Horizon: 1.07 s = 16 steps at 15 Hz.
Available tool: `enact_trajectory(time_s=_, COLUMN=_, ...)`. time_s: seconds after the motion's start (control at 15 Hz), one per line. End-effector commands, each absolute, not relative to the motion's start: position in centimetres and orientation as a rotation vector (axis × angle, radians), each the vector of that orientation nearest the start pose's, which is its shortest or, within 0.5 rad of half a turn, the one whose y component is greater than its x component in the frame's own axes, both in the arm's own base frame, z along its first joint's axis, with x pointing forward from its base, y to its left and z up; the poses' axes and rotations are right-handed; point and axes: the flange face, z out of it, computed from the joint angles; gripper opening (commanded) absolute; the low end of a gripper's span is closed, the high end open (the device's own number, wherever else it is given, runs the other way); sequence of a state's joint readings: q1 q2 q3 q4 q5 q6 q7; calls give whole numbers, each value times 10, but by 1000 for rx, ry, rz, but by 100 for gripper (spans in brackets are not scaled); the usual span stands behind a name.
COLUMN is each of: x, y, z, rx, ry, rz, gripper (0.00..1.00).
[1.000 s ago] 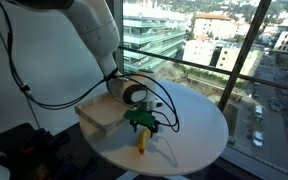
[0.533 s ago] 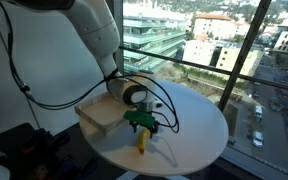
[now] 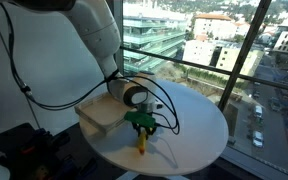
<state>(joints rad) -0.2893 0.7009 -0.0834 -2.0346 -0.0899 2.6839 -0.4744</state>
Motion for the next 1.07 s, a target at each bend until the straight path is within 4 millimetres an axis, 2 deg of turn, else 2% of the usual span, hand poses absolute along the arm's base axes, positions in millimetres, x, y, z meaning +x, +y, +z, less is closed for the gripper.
enact_trajectory(time_s=0.0, x=541, y=-214, z=94, rx=-3186, ry=-324, rz=121, gripper=17)
enact_trajectory(time_s=1.0, x=541, y=-220, z=117, rx=-3211, ry=-259, rz=153, gripper=16)
